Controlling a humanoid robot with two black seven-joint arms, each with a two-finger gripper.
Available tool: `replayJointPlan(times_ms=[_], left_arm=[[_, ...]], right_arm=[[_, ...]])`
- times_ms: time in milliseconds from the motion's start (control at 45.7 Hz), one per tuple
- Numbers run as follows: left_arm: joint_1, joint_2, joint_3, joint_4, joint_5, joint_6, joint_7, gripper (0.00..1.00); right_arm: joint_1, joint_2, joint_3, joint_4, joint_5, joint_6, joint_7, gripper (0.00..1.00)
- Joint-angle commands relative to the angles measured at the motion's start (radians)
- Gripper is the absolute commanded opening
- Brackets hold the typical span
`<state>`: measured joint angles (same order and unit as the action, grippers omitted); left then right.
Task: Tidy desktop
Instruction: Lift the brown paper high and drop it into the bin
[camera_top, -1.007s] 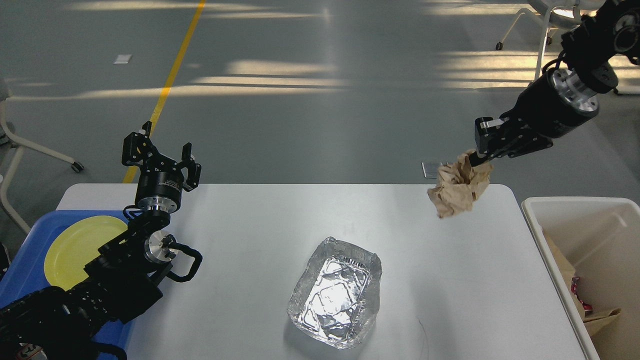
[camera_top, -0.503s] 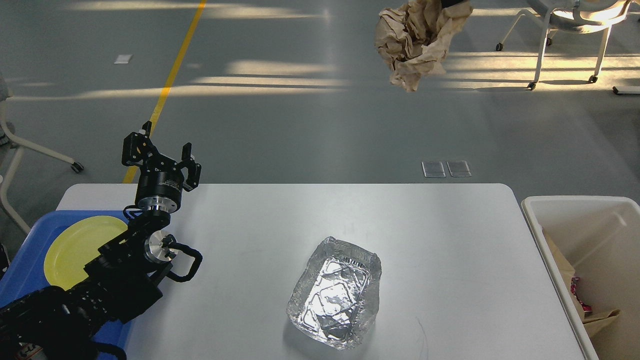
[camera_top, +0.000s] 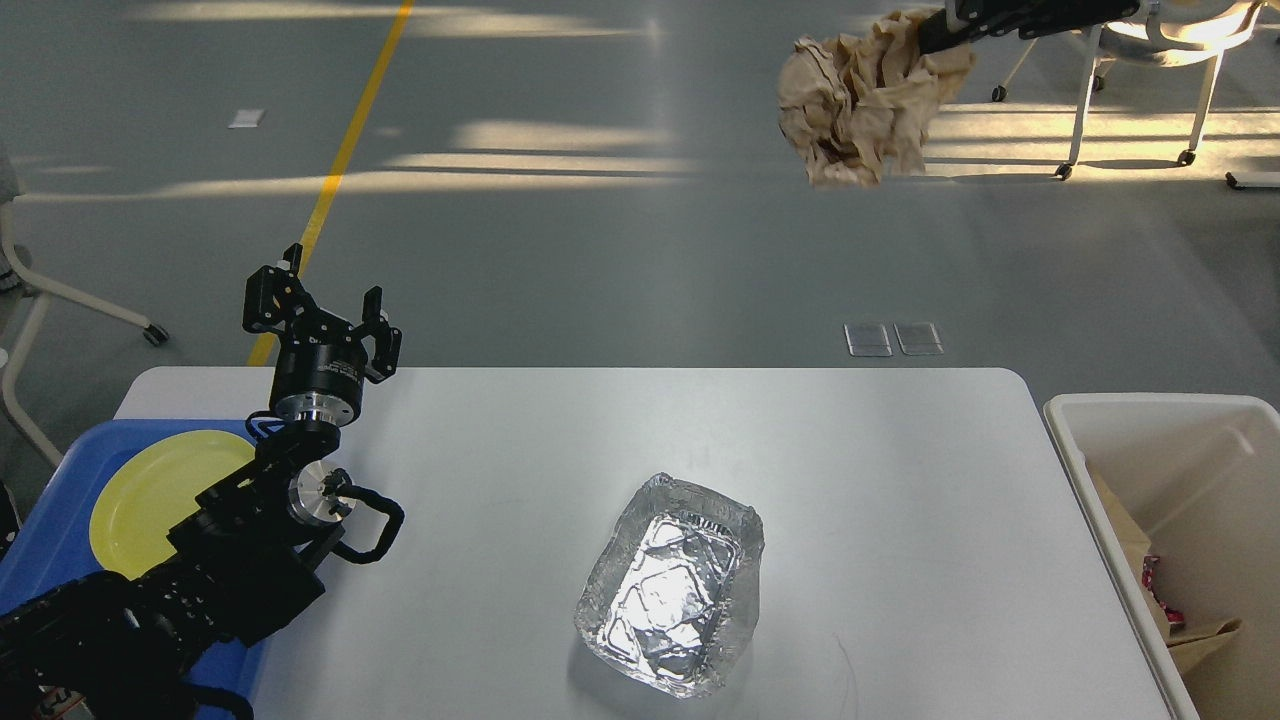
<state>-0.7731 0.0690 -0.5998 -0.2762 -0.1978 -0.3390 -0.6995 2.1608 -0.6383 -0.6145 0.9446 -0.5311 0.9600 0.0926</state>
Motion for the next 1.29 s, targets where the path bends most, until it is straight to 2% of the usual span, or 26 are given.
replayJointPlan(times_ms=[0, 153, 306, 503, 569, 657, 700, 832, 1007, 1270], left_arm=[[0.0, 0.0, 0.0, 0.0, 0.0, 0.0, 0.0, 0.97], [0.0, 0.0, 0.0, 0.0, 0.0, 0.0, 0.0, 0.97], [0.0, 0.0, 0.0, 0.0, 0.0, 0.0, 0.0, 0.97], [0.0, 0.0, 0.0, 0.0, 0.0, 0.0, 0.0, 0.97], [0.0, 0.0, 0.0, 0.0, 0.0, 0.0, 0.0, 0.97], [0.0, 0.0, 0.0, 0.0, 0.0, 0.0, 0.0, 0.97], [0.0, 0.0, 0.0, 0.0, 0.0, 0.0, 0.0, 0.97], [0.0, 0.0, 0.0, 0.0, 0.0, 0.0, 0.0, 0.97], [0.0, 0.0, 0.0, 0.0, 0.0, 0.0, 0.0, 0.97], [0.0, 0.0, 0.0, 0.0, 0.0, 0.0, 0.0, 0.97]], right_arm=[[-0.226, 0.005, -0.066, -0.191, -0.023, 0.0, 0.003, 0.04], [-0.484, 0.022, -0.12, -0.34, -0.02, -0.015, 0.004, 0.09], [-0.671, 0.016, -0.157, -0.357, -0.024, -0.185, 0.003, 0.11], [-0.869, 0.054, -0.346, -0.497, -0.018, -0.47, 0.007, 0.17], [-0.914, 0.072, -0.392, -0.517, -0.01, -0.517, 0.01, 0.18], [-0.924, 0.072, -0.403, -0.517, -0.006, -0.53, 0.012, 0.23], [-0.926, 0.071, -0.398, -0.515, -0.006, -0.532, 0.012, 0.3], [-0.927, 0.072, -0.396, -0.517, -0.006, -0.54, 0.01, 0.64], [-0.94, 0.084, -0.401, -0.509, -0.004, -0.575, 0.01, 0.99], [-0.872, 0.121, -0.381, -0.5, 0.069, -0.575, 0.01, 1.0]])
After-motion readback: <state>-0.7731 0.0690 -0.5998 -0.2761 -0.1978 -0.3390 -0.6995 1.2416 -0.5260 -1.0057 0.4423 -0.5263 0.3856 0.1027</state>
